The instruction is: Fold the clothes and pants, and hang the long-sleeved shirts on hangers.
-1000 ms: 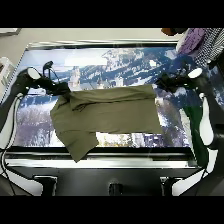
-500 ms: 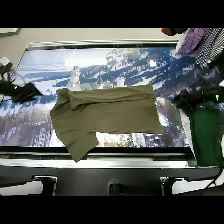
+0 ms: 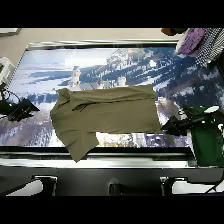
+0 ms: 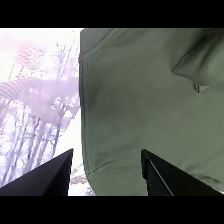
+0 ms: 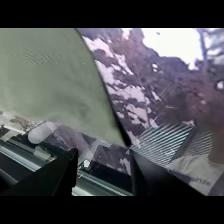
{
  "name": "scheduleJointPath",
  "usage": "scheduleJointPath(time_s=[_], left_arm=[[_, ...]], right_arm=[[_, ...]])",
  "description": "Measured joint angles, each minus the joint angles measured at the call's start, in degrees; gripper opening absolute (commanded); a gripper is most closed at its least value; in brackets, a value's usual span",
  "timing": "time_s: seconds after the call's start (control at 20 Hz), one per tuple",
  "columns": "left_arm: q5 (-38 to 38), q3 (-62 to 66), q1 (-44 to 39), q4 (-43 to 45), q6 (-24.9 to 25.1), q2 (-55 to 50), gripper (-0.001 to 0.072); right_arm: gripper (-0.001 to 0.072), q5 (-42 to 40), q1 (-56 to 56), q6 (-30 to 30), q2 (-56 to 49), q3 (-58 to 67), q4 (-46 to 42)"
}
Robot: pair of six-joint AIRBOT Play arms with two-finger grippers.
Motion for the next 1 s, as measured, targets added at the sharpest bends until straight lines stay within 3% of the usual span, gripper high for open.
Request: scheduleJointPath(time_s=[0.2, 0.35, 0.45, 0.5, 0.7, 1.0], left_arm=[[0.0, -0.7, 0.2, -0.1, 0.0, 0.3, 0.0488], [-0.6, -0.9, 0.2, -0.2, -1.4, 0.3, 0.0539], [-1.2, -1.0, 0.4, -0.2, -2.5, 0.4, 0.0539], [-1.5, -1.2, 0.6, -0.1, -2.6, 0.5, 0.0539], [-1.5, -5.9, 3.8, 0.1, -1.0, 2.4, 0.0538], [3.6, -22.7, 8.5, -5.8, 8.8, 6.7, 0.0537]], right_arm=[[0.0388, -3.0, 0.0, -1.5, 0.2, -3.0, 2.1], [0.0377, -4.7, 1.3, -2.0, 0.3, -4.7, 3.7], [0.0091, -7.0, 3.3, -2.4, 0.3, -5.2, 3.9], [0.0027, -8.4, 4.1, -2.4, 0.2, -5.4, 3.8], [0.0026, -9.9, 5.7, -2.4, 0.7, -5.7, 3.9], [0.0026, -11.6, 6.3, -2.6, 5.1, -5.8, 3.5]])
